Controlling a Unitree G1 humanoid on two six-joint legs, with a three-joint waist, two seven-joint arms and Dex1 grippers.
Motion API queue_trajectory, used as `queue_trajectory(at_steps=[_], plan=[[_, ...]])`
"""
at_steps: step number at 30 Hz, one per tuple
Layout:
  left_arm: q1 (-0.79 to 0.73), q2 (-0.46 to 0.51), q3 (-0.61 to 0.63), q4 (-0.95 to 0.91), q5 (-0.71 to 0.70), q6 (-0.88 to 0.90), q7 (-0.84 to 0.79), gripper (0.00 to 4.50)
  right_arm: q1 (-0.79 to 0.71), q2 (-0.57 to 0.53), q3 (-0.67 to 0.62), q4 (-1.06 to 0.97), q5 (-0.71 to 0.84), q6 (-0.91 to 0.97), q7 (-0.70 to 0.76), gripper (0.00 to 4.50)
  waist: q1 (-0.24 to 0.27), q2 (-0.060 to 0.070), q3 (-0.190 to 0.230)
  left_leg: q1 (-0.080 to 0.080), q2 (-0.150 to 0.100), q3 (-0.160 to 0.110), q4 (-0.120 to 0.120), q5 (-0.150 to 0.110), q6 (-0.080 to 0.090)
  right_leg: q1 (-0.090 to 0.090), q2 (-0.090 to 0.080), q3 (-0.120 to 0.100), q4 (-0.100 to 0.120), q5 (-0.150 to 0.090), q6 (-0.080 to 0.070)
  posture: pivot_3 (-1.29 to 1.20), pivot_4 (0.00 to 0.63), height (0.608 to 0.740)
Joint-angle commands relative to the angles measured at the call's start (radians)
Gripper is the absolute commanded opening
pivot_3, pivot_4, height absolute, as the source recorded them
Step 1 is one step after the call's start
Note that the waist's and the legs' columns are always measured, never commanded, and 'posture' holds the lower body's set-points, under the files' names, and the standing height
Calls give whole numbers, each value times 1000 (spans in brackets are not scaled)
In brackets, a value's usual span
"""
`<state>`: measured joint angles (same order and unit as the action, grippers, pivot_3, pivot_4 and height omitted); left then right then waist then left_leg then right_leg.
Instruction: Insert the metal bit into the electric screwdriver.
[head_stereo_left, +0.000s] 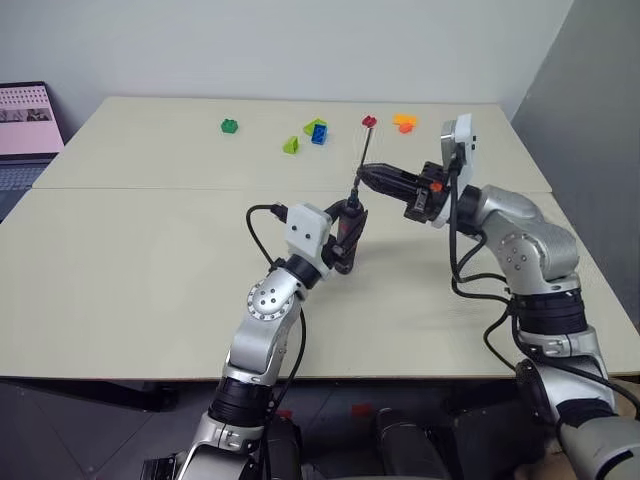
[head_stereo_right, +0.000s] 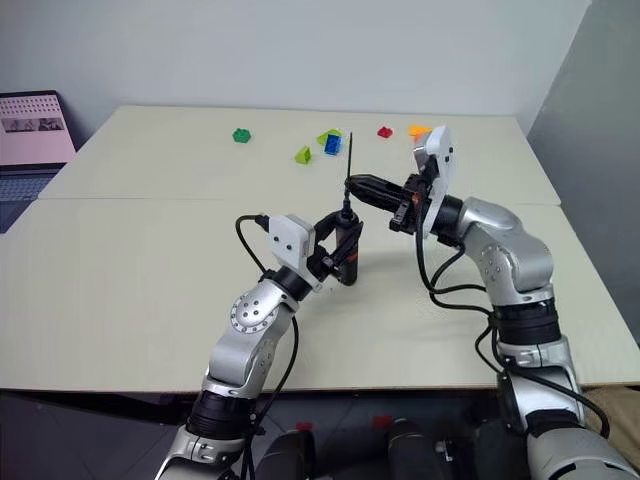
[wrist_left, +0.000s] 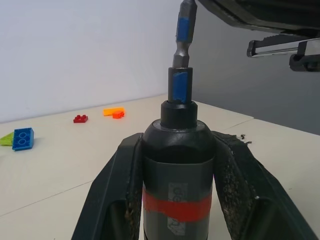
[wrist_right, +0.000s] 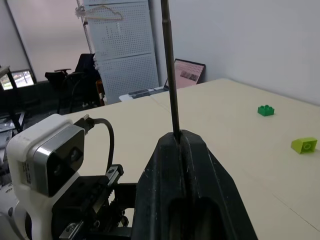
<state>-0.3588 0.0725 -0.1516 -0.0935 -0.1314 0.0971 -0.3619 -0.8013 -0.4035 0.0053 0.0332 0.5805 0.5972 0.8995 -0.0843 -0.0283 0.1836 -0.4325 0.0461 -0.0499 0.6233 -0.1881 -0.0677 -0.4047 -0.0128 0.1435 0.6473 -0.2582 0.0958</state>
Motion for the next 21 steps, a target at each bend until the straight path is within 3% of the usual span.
queue_trajectory(at_steps=[1, 21], plan=[[10, 2, -5, -16, 9, 1, 4, 1637, -14, -19, 27, -16, -4, 38, 28, 0, 0, 0, 0, 0, 0, 0, 0, 0, 0, 0, 0, 0, 0, 0, 0, 0, 150, 740], [10, 9, -8, -16, 22, -2, 8, 1637, -55, -43, 35, -127, -11, 234, -98, 0, 0, 0, 0, 0, 0, 0, 0, 0, 0, 0, 0, 0, 0, 0, 0, 0, 150, 740]])
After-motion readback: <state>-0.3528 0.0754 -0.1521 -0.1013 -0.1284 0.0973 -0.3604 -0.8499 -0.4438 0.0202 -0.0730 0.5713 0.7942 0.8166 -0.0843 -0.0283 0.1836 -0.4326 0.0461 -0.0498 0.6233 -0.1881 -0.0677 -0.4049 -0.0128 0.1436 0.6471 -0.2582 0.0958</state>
